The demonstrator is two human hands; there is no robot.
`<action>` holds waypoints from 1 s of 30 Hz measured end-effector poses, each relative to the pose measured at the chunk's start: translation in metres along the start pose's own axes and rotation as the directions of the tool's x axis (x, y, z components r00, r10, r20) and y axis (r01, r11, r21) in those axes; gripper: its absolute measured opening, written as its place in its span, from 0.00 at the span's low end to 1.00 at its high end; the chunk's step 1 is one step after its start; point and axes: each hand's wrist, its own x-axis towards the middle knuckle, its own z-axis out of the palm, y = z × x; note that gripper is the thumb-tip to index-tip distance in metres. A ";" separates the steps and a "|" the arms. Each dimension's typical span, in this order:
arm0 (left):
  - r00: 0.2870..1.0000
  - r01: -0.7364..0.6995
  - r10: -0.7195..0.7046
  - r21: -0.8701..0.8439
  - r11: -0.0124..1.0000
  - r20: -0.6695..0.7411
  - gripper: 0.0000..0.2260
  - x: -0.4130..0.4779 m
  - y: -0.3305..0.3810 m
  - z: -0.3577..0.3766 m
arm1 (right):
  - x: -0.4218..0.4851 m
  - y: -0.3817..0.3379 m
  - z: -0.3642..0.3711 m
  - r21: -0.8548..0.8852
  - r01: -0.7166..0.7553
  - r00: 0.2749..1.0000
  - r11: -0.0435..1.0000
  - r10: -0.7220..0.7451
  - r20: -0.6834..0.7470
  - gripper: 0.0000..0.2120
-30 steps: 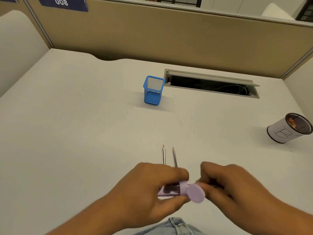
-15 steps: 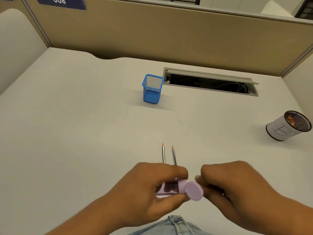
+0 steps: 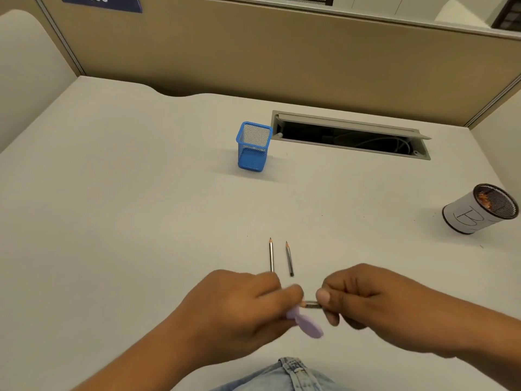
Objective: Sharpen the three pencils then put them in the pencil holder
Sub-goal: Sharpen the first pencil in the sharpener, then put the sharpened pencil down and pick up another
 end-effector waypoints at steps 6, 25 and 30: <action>0.863 0.372 -0.481 -0.452 0.811 -0.154 0.06 0.000 -0.013 0.002 | 0.009 0.017 -0.011 0.205 0.089 0.971 0.975 -0.039 -0.234 0.19; 0.741 0.476 -0.670 -0.680 0.558 -0.031 0.14 0.000 -0.009 0.028 | 0.148 0.118 -0.003 0.171 -0.068 0.622 0.983 0.176 -0.763 0.03; 0.727 0.493 -0.687 -0.689 0.531 -0.010 0.20 0.000 -0.011 0.033 | 0.162 0.126 -0.006 0.121 -0.152 0.612 0.981 0.190 -0.767 0.02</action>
